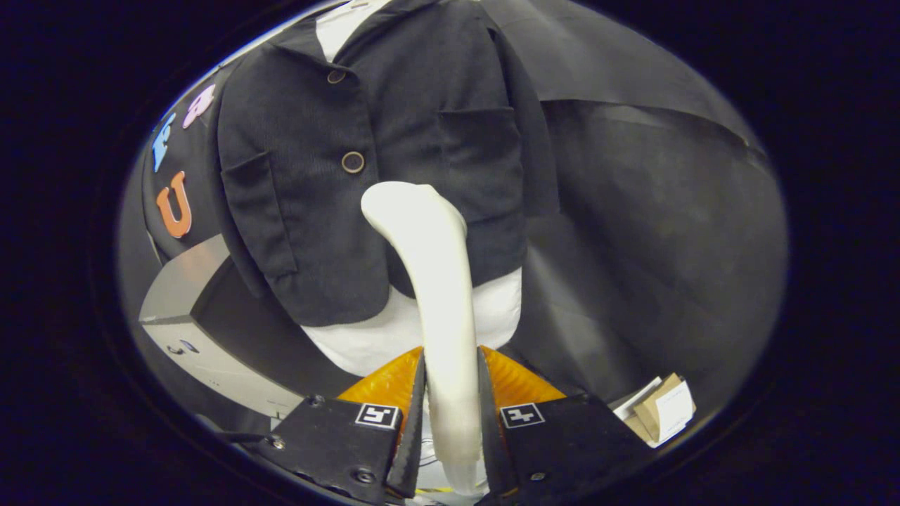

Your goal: Iron the clothes twice with a garment steamer, once on the left side and once on the right side.

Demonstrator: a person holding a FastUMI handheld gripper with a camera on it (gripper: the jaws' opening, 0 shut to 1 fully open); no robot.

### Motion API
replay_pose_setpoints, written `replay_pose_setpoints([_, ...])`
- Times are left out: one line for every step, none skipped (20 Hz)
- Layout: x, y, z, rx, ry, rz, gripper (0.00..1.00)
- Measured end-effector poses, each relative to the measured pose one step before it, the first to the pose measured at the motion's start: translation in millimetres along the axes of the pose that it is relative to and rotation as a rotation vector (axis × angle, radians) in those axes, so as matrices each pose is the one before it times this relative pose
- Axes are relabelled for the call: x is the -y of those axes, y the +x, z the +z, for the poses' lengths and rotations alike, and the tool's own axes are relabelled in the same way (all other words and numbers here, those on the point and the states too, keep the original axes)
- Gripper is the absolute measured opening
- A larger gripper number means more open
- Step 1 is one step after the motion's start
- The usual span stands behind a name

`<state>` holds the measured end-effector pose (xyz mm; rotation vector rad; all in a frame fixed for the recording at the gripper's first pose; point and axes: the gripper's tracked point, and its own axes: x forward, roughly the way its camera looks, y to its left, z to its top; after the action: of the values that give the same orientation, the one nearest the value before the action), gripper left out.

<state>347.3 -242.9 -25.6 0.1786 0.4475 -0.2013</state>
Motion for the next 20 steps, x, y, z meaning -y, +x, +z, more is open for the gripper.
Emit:
replay_pose_setpoints([0.15,-1.39,-2.79,-0.0075,0.00702,0.01107,0.39])
replay_pose_setpoints([-1.48,-1.44,-0.15,0.00018,0.00387,0.01577,0.39])
replay_pose_setpoints([-0.17,-2.8,0.34,0.00286,-0.00146,0.01813,0.39])
replay_pose_setpoints([0.01,-2.55,-0.15,0.00232,-0.00465,0.01745,0.39])
replay_pose_setpoints([-0.18,-2.31,-0.64,0.0011,-0.00303,0.02039,0.39])
replay_pose_setpoints([-0.72,-2.97,-0.63,-0.00189,-0.00254,0.02741,0.39])
replay_pose_setpoints([0.0,-3.21,-1.93,-0.00683,0.00137,0.02054,0.39])
replay_pose_setpoints([0.33,-5.79,-3.62,-0.01064,0.00057,0.01846,0.39])
replay_pose_setpoints([-1.66,-7.96,-4.25,-0.00298,-0.00264,0.01693,0.39])
replay_pose_setpoints([-1.05,-8.61,-3.62,0.00131,-0.00686,0.01042,0.39])
replay_pose_setpoints([-1.06,-9.86,-3.6,0.00436,-0.00631,0.00484,0.39])
replay_pose_setpoints([-3.29,-11.45,-4.25,0.00717,-0.00221,0.00241,0.39])
replay_pose_setpoints([-4.97,-12.54,-4.87,0.00667,0.00082,0.00144,0.39])
replay_pose_setpoints([-5.3,-12.12,-4.73,0.00831,-0.0029,-0.00016,0.39])
replay_pose_setpoints([-7.44,-14.74,-7.39,0.01327,-0.00542,-0.00385,0.39])
replay_pose_setpoints([-8.49,-14.69,-7.06,0.01424,-0.0044,-0.00505,0.39])
replay_pose_setpoints([-11.21,-15.97,-8.38,0.01221,-0.00286,-0.00682,0.39])
replay_pose_setpoints([-11.27,-16.83,-9.41,0.01023,-0.00055,-0.00847,0.39])
replay_pose_setpoints([-13.25,-17.0,-9.43,0.01197,-0.00731,-0.0023,0.39])
replay_pose_setpoints([-14.25,-17.99,-7.6,0.016,-0.00863,0.00204,0.39])
